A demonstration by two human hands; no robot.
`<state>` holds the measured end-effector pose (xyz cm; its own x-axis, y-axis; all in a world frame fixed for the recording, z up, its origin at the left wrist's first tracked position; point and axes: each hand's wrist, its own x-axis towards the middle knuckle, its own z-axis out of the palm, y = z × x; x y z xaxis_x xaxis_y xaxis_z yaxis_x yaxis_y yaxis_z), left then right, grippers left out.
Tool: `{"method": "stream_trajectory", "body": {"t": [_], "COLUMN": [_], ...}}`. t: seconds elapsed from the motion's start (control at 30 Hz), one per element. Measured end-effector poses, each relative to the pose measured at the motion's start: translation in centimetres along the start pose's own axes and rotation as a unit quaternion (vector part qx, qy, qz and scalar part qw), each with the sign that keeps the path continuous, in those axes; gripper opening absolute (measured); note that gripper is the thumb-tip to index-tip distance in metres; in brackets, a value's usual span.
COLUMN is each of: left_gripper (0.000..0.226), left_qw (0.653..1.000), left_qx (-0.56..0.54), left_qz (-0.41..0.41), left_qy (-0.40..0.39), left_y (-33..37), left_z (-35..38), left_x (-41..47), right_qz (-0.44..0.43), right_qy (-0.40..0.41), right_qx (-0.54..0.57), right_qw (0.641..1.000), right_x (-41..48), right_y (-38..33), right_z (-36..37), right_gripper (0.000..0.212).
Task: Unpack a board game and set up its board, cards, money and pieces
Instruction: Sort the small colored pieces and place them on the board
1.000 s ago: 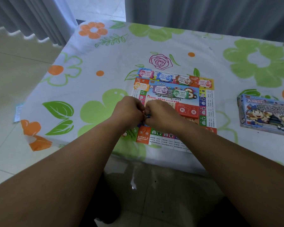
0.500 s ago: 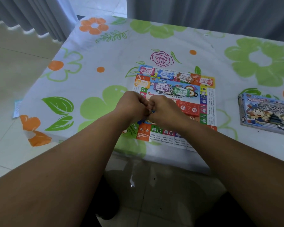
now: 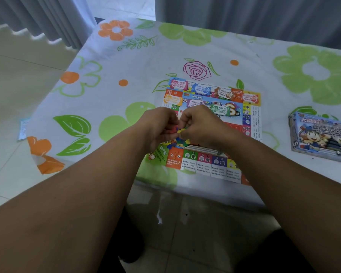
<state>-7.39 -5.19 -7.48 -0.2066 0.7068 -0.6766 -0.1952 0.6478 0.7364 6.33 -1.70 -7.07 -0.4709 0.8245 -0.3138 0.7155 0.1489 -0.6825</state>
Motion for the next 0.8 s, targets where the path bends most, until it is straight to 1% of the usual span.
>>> {"method": "stream_trajectory", "body": {"t": [0.1, 0.23, 0.43, 0.57, 0.7, 0.8], "left_gripper": [0.013, 0.023, 0.033, 0.032, 0.035, 0.038], "left_qw": [1.000, 0.998, 0.981, 0.978, 0.976, 0.975], "left_qx": [-0.025, -0.042, -0.153, -0.168, -0.179, -0.182], "left_qz": [-0.010, -0.034, -0.087, -0.094, -0.102, -0.101], "left_qy": [-0.013, -0.044, -0.088, -0.074, -0.068, -0.071], "left_y": [-0.1, 0.1, 0.4, 0.3, 0.4, 0.5], "left_z": [-0.1, 0.2, 0.5, 0.4, 0.3, 0.2], "left_x": [0.2, -0.2, -0.8, -0.7, -0.8, -0.8], "right_qz": [-0.002, -0.019, -0.056, -0.099, -0.118, -0.115], "right_qy": [0.008, 0.016, 0.025, 0.026, 0.000, 0.014], "right_qx": [0.014, 0.021, -0.022, -0.056, -0.066, -0.031], "right_qw": [1.000, 0.999, 0.998, 0.993, 0.991, 0.993], "right_x": [0.1, 0.2, 0.0, -0.2, -0.4, -0.4], "right_y": [-0.5, -1.5, -2.5, -3.4, -4.2, -4.1], "right_z": [-0.3, -0.5, -0.3, -0.6, -1.0, -1.0], "right_gripper": [0.017, 0.015, 0.017, 0.011, 0.020, 0.023]}}
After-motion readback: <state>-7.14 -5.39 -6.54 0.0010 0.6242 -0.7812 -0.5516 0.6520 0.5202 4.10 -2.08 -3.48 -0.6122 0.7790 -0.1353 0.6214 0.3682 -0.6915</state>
